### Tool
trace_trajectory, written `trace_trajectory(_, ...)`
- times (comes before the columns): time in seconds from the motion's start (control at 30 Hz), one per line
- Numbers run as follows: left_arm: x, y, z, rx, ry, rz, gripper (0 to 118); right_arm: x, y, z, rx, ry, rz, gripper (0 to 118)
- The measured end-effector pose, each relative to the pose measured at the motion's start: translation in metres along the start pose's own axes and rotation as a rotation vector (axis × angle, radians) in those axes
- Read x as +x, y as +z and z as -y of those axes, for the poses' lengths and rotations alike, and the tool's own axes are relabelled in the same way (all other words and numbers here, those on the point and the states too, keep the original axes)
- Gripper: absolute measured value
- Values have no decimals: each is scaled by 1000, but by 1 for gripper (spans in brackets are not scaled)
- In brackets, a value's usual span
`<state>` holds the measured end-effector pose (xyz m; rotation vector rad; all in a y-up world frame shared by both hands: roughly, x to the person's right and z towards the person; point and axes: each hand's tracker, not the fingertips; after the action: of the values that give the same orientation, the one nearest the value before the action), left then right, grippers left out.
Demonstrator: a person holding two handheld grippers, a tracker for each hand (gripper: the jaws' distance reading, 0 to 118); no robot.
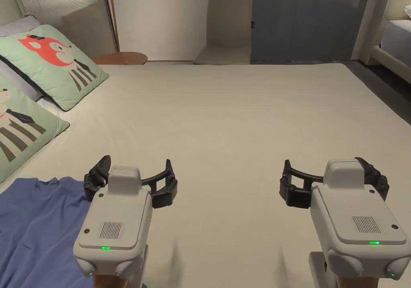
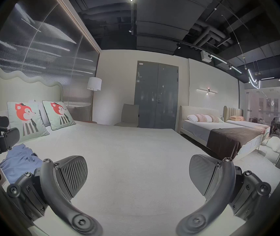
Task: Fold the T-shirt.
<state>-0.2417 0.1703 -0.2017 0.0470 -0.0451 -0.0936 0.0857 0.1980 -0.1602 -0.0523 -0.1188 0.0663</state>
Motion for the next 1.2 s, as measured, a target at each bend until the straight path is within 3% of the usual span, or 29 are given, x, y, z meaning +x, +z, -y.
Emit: trace_trajectory(1.2,2,2,-6,21,-4,7,110,5,-5,2,18,6,-2,118)
